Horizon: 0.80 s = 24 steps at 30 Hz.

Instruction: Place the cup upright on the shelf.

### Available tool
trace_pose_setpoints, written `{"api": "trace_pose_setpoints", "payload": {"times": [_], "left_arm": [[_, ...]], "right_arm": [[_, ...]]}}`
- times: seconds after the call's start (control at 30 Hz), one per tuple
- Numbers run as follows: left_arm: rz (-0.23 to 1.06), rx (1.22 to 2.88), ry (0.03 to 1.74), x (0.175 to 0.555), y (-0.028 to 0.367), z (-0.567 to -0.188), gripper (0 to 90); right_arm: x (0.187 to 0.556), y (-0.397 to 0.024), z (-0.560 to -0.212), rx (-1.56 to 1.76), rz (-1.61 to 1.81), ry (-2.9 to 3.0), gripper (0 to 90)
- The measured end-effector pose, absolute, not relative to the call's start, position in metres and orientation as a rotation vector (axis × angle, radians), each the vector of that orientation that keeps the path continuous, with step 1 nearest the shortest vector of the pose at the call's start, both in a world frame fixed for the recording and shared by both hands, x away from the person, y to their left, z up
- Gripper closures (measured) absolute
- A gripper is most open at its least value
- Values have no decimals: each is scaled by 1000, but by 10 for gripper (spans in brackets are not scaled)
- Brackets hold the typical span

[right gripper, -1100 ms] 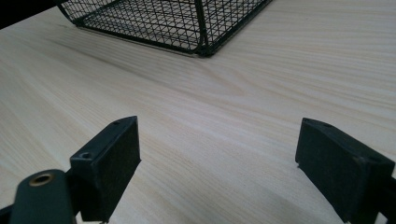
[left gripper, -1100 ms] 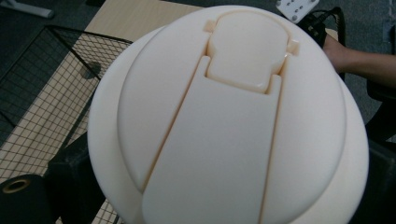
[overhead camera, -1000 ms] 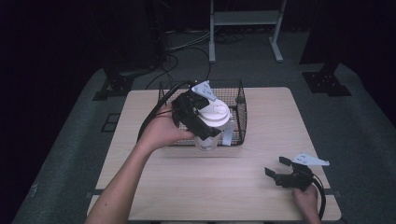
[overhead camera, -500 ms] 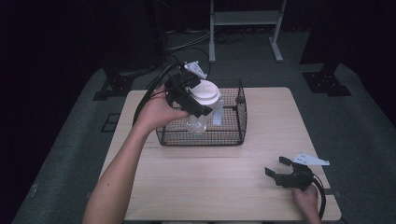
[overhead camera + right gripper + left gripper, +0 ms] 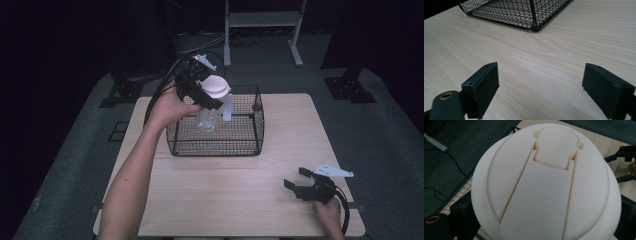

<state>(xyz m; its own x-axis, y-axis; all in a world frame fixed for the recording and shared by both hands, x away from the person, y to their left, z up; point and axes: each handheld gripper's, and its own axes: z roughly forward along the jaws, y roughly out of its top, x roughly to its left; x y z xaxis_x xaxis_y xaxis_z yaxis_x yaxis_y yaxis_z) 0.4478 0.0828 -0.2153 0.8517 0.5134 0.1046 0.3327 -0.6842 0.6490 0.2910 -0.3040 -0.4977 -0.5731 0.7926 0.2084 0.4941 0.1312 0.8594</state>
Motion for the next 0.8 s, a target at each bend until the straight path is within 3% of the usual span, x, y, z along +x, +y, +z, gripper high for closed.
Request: {"api": "trace_pose_setpoints", "payload": {"times": [0.8], "left_arm": [[339, 2384, 792, 493, 89, -255, 55]], "right_arm": [[291, -305, -498, 1253, 1431, 2101, 129]]}}
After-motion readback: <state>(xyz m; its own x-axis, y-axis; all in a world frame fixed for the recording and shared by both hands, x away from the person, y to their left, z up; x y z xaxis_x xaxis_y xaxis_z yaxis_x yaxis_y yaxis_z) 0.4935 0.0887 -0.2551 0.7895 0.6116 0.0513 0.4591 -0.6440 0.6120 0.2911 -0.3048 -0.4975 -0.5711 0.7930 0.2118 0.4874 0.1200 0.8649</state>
